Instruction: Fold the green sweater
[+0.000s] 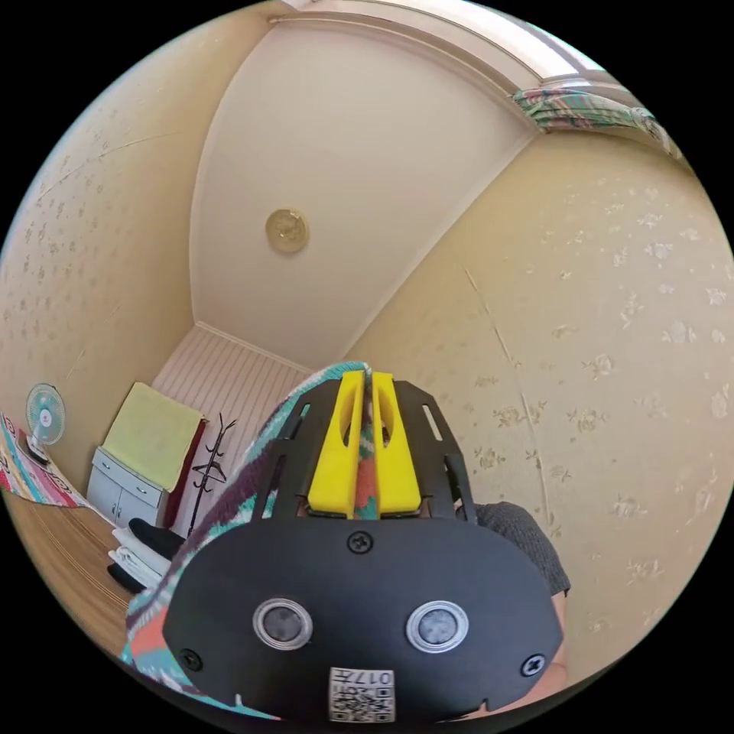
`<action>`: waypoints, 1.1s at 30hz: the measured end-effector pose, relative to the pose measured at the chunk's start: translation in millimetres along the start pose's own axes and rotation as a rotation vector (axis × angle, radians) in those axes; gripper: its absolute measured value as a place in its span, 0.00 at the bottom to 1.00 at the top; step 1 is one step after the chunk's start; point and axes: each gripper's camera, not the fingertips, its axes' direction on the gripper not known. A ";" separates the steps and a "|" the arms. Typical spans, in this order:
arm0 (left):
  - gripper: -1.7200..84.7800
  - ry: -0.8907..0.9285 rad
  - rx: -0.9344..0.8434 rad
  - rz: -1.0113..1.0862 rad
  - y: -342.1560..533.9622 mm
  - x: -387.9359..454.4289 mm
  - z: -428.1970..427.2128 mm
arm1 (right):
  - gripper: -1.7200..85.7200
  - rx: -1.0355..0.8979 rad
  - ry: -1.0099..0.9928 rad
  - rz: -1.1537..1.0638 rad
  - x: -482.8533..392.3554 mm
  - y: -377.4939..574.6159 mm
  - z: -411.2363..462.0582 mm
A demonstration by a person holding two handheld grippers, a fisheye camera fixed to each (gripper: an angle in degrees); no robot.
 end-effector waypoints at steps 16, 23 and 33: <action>0.01 -1.223 -0.480 0.117 32.5 105.6 1.5 | 0.06 0.907 0.514 -0.144 -259.9 -35.6 -204.8; 0.01 -1.273 0.169 0.361 75.5 151.6 35.7 | 0.06 1.096 0.675 -0.163 -306.2 5.4 -239.6; 0.01 -1.266 -0.032 0.359 115.8 69.8 67.8 | 0.06 1.084 0.869 -0.246 -331.5 24.3 -154.4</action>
